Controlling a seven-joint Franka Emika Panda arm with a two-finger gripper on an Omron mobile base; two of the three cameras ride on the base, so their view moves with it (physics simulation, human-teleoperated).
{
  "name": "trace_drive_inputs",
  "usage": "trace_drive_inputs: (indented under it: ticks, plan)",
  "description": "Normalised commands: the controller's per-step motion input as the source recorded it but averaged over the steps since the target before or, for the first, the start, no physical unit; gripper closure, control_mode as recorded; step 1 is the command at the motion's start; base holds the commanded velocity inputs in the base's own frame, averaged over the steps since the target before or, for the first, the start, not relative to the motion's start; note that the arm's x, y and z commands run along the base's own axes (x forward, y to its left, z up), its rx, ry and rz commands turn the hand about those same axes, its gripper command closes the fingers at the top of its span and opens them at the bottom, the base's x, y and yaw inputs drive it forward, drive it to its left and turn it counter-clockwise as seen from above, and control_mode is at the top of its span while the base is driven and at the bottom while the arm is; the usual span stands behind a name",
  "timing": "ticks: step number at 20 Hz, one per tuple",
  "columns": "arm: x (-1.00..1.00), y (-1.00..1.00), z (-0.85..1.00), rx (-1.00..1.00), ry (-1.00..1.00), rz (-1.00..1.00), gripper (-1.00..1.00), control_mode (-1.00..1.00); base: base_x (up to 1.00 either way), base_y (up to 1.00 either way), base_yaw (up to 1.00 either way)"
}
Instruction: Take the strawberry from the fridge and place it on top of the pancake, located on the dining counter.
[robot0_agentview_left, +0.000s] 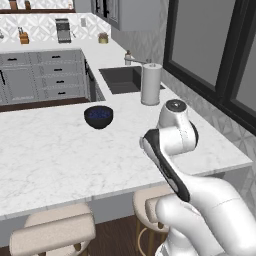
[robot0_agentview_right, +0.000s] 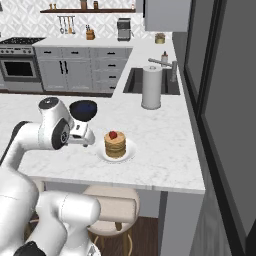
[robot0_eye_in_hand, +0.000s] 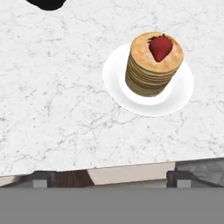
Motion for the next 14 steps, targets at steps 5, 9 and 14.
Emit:
trace_drive_inputs:
  ticks: [5,9,14]
  plan:
    - [-0.76,0.85,-0.42,-0.07,-0.01,0.00,-1.00,-1.00,0.00,0.00,0.00]
    - [-0.12,0.39,-0.31,0.00,0.00,0.01,-1.00,-1.00,0.00,0.00,0.00]
    - [0.00,0.27,-0.16,-0.01,0.00,0.00,-1.00,-1.00,0.00,0.00,0.00]
